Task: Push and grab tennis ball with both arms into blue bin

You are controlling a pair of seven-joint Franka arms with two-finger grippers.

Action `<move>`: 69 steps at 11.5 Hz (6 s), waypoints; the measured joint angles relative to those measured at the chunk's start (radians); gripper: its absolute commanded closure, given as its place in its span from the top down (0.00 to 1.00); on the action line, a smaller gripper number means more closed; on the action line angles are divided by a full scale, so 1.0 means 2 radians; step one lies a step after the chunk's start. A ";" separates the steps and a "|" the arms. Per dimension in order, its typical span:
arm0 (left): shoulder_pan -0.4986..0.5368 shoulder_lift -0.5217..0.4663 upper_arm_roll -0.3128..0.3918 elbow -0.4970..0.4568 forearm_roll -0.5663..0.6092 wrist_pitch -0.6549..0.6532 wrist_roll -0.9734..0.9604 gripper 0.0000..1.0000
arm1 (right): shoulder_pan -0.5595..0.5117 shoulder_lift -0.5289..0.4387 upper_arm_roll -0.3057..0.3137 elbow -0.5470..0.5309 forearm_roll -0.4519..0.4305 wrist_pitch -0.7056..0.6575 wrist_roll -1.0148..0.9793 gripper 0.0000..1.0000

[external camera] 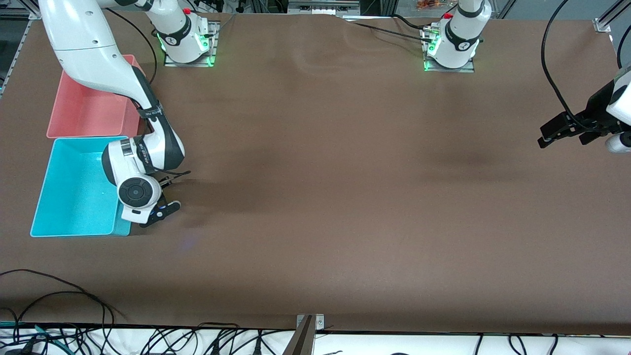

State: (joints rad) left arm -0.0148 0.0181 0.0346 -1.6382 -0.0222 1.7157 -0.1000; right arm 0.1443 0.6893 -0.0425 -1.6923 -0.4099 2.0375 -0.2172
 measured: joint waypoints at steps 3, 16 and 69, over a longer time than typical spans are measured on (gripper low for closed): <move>0.000 0.000 0.001 0.000 0.000 0.000 0.000 1.00 | 0.000 0.000 0.000 0.004 0.000 0.000 0.000 0.27; 0.001 0.000 0.001 -0.001 0.000 -0.001 0.000 1.00 | -0.103 -0.037 -0.009 0.165 0.172 -0.285 -0.119 0.27; 0.002 -0.004 0.002 -0.002 0.000 -0.020 0.000 1.00 | -0.143 -0.286 0.039 0.089 0.202 -0.228 0.072 1.00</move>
State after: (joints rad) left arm -0.0115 0.0093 0.0386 -1.6425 -0.0216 1.6759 -0.1000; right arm -0.1414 0.1170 0.0355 -1.5143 -0.0056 1.5817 -0.0741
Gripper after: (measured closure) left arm 0.000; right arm 0.000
